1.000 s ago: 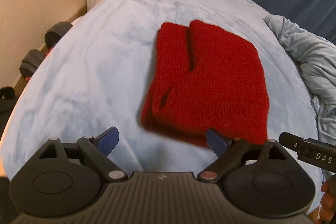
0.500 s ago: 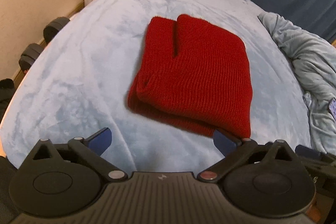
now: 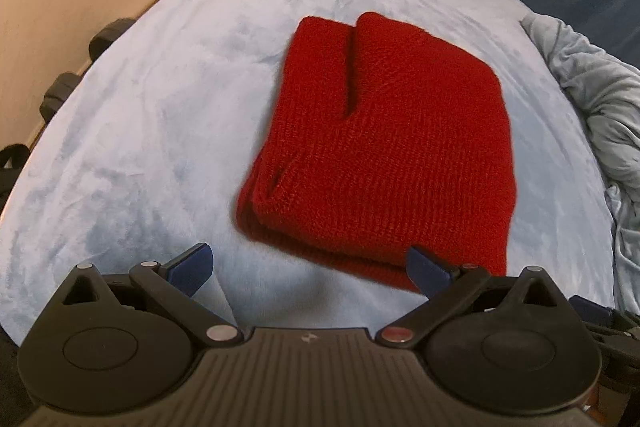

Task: Fold small clothes

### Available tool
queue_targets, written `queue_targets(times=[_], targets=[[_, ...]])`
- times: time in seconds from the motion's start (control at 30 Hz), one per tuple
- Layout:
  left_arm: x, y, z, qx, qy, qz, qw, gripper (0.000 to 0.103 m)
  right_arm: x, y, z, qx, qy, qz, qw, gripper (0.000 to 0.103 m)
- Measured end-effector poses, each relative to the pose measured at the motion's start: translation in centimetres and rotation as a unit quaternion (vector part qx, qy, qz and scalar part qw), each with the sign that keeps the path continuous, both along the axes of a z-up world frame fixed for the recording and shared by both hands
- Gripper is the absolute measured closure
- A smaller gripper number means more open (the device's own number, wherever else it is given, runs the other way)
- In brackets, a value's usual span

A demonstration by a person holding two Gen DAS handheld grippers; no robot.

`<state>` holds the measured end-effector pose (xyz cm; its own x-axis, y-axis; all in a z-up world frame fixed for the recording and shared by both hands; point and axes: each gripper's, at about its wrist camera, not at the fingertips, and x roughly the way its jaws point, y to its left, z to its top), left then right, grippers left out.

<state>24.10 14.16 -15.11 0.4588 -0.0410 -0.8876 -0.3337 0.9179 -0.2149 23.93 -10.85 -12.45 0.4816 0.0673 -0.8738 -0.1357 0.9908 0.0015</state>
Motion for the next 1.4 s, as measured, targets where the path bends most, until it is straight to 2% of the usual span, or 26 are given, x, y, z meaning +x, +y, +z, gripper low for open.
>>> queue_targets(times=[0.23,0.43,0.57,0.83,1.07,1.2,1.3,1.4], targets=[[1.6,0.2,-1.9,-0.002,0.023,0.016,0.9996,0.0,2.2,-0.1,-1.2,-0.005,0.009,0.001,1.0,0.011],[2.8,-0.1,-3.2,-0.017,0.033,0.036,0.9987,0.0,4.1,-0.5,-2.2,0.009,0.026,0.004,1.0,0.011],[3.4,-0.1,-3.4,-0.018,0.033,0.044,0.9983,0.0,6.2,-1.1,-1.9,0.014,0.014,0.004,1.0,0.011],[3.7,0.7,-4.6,-0.045,0.039,0.055,0.9967,0.0,12.1,-3.1,-1.3,0.027,-0.003,-0.021,0.999,0.011],[3.8,1.5,-5.5,-0.067,0.04,0.06,0.9952,0.0,15.9,-3.1,-1.9,0.036,0.004,-0.03,0.999,0.011],[3.7,1.7,-6.0,-0.075,0.04,0.061,0.9945,0.0,17.7,-2.8,-1.9,0.037,-0.007,-0.026,0.999,0.011],[3.5,1.7,-6.2,-0.077,0.032,0.059,0.9947,0.0,19.5,-3.1,-1.8,0.067,-0.018,-0.025,0.997,0.01],[2.7,1.9,-6.3,-0.09,0.0,0.055,0.9944,0.0,22.6,-3.4,-1.7,0.107,-0.02,-0.034,0.994,0.01]])
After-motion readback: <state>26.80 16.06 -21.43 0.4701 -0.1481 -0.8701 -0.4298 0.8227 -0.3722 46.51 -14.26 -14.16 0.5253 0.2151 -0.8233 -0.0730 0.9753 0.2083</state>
